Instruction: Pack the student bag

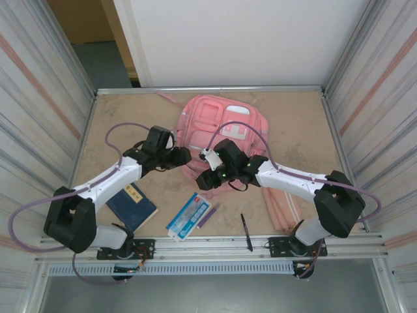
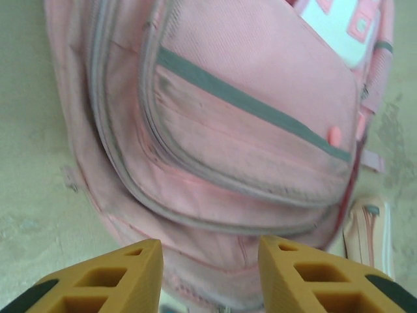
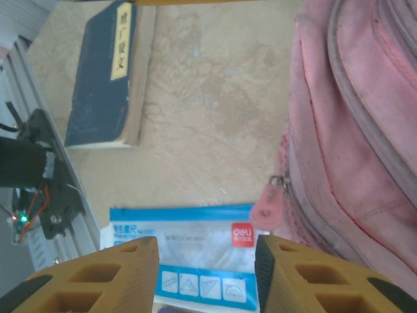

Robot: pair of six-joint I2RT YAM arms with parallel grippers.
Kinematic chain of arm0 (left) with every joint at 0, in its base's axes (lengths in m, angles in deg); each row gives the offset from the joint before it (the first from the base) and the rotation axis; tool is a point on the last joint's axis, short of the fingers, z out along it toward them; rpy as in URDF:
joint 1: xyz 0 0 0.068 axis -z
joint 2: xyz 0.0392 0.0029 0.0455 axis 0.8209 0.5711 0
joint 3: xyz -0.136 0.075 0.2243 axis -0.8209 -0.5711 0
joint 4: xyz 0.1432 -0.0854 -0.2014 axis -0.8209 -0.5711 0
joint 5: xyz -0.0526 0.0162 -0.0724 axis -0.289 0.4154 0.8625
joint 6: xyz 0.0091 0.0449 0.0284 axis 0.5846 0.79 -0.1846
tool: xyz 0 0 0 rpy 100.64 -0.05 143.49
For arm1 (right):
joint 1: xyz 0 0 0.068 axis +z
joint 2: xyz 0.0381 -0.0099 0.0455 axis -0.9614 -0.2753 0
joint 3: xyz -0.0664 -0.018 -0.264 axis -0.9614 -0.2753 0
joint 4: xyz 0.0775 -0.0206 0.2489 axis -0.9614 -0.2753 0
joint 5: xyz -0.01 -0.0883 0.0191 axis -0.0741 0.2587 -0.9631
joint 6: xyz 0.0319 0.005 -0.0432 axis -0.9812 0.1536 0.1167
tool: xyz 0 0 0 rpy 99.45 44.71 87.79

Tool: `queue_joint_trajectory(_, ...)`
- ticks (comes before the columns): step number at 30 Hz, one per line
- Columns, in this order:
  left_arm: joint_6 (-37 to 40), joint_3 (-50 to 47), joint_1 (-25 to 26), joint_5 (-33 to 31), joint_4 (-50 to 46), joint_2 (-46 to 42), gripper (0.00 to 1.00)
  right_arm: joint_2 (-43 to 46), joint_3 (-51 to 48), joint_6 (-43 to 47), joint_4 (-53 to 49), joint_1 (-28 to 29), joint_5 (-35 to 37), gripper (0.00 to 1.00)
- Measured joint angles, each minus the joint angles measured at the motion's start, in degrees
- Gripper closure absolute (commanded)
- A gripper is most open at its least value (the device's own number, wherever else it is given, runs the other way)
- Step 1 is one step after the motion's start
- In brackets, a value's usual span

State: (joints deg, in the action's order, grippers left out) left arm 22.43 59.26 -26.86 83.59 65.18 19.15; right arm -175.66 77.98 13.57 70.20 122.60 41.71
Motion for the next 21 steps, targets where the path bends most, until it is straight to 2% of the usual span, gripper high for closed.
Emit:
queue_joint_trajectory(7, 2.4, -1.9, 6.1, 0.3, -3.3, -2.9, 0.42, 2.8, 0.6, 1.8, -4.6, -4.1, 2.2, 0.53)
queue_joint_trajectory(9, 3.6, -1.7, 8.3, -1.5, -5.3, -2.8, 0.36, 4.7, 0.6, 1.9, -5.4, -5.5, 3.9, 0.5)
queue_joint_trajectory(13, 6.2, 2.2, 12.5, -7.4, -10.9, -1.5, 0.33, 7.5, 0.6, 2.7, -6.2, -7.6, 7.9, 0.5)
queue_joint_trajectory(17, 8.5, 7.6, 17.0, -13.2, -14.7, 1.7, 0.33, 10.0, 0.0, 2.7, -6.0, -9.0, 11.1, 0.49)
queue_joint_trajectory(21, 10.5, 10.4, 19.1, -15.5, -17.1, 5.8, 0.36, 12.5, -2.5, 2.3, -5.3, -10.0, 12.3, 0.49)
